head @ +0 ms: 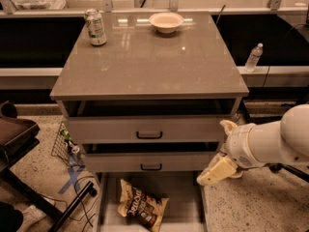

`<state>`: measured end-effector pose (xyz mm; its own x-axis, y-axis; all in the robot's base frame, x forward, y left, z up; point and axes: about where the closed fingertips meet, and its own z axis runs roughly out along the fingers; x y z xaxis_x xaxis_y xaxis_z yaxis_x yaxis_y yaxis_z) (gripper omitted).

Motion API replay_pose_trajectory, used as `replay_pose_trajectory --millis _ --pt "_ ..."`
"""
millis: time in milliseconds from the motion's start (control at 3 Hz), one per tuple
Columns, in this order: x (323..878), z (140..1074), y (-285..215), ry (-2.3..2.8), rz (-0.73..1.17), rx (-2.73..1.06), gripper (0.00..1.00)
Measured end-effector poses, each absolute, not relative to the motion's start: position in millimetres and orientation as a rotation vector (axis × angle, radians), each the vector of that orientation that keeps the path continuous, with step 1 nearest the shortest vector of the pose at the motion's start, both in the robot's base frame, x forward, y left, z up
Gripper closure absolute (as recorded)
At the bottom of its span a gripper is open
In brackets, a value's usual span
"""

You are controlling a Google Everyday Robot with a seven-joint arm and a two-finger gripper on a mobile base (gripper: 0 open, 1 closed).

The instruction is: Pick brown chip bag from bottom drawer and place on counter

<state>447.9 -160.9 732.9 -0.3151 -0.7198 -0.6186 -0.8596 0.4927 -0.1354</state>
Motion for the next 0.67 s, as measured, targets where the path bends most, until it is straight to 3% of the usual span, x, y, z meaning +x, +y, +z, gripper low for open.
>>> replay_pose_trajectory --millis 667 --pt "457.2 595.2 -151.0 2.206 0.436 -1.13 0.0"
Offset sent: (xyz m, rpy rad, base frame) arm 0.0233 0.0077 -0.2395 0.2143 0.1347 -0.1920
